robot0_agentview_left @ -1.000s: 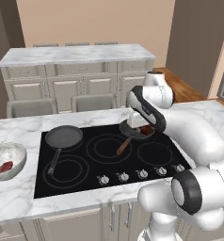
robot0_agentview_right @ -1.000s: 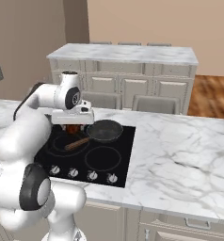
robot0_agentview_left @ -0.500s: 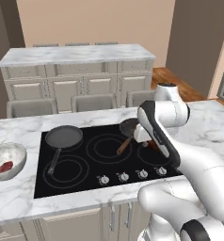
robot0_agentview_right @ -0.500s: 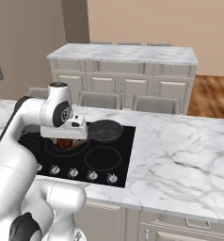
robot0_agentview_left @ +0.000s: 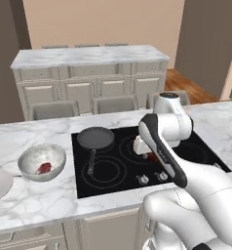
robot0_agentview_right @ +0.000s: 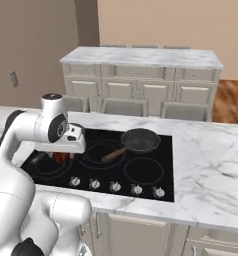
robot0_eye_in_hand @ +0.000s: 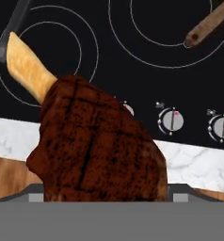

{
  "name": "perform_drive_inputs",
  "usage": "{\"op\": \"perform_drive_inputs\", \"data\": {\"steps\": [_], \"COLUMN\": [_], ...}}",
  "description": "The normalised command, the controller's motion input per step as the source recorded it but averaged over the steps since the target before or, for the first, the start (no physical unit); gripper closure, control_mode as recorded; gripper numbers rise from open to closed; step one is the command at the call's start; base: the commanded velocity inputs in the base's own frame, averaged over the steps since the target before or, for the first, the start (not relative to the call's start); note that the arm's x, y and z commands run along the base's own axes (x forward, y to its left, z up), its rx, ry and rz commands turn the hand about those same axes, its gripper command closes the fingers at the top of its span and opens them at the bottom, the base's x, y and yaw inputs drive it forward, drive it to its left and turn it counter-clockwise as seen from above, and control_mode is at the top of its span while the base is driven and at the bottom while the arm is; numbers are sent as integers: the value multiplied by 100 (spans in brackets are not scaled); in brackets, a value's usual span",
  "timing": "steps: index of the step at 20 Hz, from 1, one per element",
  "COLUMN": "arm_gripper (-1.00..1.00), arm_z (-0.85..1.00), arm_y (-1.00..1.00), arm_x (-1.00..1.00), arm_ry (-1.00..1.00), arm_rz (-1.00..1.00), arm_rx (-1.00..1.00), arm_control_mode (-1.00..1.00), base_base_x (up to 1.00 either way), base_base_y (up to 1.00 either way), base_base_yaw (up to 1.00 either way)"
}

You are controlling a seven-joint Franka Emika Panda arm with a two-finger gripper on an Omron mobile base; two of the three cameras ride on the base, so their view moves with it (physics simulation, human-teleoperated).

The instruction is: Place one of the steaks on the plate and the other in the bowl. Then place the bowl in the fridge.

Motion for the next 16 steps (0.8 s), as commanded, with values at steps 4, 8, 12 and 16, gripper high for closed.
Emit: {"op": "perform_drive_inputs", "data": {"steps": [4,8,12,16], "arm_gripper": [100,100,100,100], "arm_z": [0,0,0,0], "arm_y": [0,0,0,0], "arm_x": [0,0,0,0], "arm_ry": [0,0,0,0], "arm_rz": [0,0,0,0], "arm_rx": [0,0,0,0], "arm_control_mode": [100,100,100,100], "base_base_x": [0,-3,-21,-10], "base_base_y": [100,100,85,78], "base_base_yaw": [-11,-4,16,19]}}
